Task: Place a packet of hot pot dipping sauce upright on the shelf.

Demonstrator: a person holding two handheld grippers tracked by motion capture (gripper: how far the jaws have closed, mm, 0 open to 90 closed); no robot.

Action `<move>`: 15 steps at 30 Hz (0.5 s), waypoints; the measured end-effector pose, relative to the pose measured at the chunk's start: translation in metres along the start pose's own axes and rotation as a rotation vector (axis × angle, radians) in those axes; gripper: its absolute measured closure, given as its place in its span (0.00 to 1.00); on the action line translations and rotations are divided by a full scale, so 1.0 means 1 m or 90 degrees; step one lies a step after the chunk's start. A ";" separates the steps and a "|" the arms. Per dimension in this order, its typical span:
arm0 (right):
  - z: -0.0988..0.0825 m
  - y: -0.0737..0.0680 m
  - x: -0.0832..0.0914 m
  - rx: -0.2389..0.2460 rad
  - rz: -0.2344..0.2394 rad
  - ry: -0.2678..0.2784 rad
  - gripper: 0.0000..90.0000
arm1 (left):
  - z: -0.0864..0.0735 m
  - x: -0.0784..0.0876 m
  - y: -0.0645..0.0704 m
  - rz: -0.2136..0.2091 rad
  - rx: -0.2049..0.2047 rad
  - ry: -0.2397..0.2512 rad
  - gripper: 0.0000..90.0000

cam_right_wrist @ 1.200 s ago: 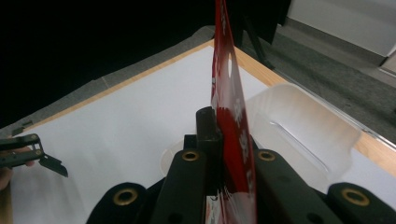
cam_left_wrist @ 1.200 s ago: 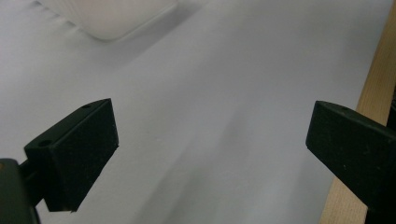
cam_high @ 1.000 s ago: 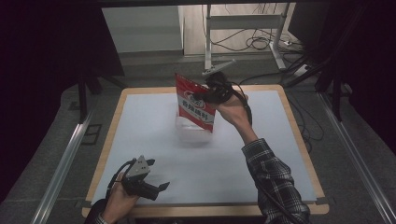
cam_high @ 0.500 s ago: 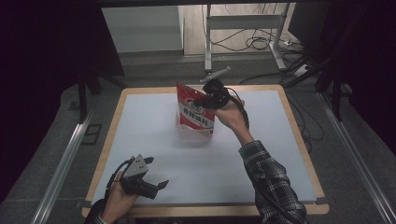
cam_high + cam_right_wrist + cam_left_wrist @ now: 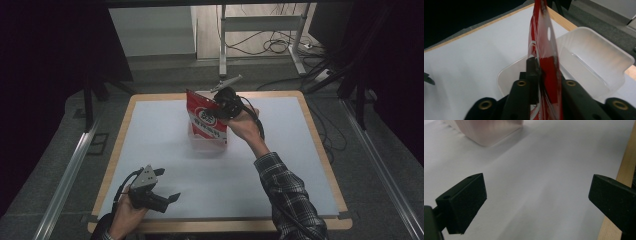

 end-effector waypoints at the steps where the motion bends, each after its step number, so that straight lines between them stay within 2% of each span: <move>1: 0.000 -0.001 0.000 0.003 0.002 0.002 0.85 | 0.000 0.000 0.000 0.000 0.000 0.000 0.01; 6: 0.001 -0.002 0.002 0.004 -0.002 0.008 0.78 | 0.000 0.000 -0.001 -0.003 0.014 0.002 0.01; 8: 0.002 -0.001 0.003 0.007 -0.007 0.014 0.70 | -0.001 0.000 -0.002 -0.007 0.028 -0.002 0.01; 9: 0.002 -0.001 0.003 0.007 -0.007 0.014 0.70 | -0.001 0.000 -0.002 -0.007 0.028 -0.002 0.01; 10: 0.003 0.000 0.005 0.016 -0.014 0.018 0.62 | -0.001 0.000 -0.001 -0.008 0.030 -0.003 0.01; 15: 0.003 0.002 0.009 0.017 -0.026 0.026 0.53 | -0.002 -0.001 0.001 -0.015 0.025 -0.016 0.02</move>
Point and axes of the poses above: each handheld gripper's, and its own axes: x roughly backward along the jaws, z roughly out of its top, y roughly to its right, the point moved 10 cm from there along -x, roughly forward along the jaws, and after that the axes turned 1 degree about y, right-handed, at the moved point
